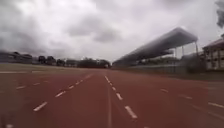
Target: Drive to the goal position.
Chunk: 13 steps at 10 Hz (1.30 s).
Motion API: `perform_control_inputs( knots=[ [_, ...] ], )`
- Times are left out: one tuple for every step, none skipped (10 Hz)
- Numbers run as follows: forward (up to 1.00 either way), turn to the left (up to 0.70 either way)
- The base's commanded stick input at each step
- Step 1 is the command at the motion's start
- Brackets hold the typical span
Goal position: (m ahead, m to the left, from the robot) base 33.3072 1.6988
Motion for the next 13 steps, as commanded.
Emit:
perform_control_inputs(
  knots=[
    [0.7,0.0],
    [0.7,0.0],
    [0.7,0.0],
    [0.7,0.0],
    [0.7,0.0],
    [0.7,0.0],
    [0.7,0.0],
    [0.7,0.0],
    [0.7,0.0],
    [0.7,0.0],
    [0.7,0.0],
    [0.7,0.0],
    [0.7,0.0]
  ],
)
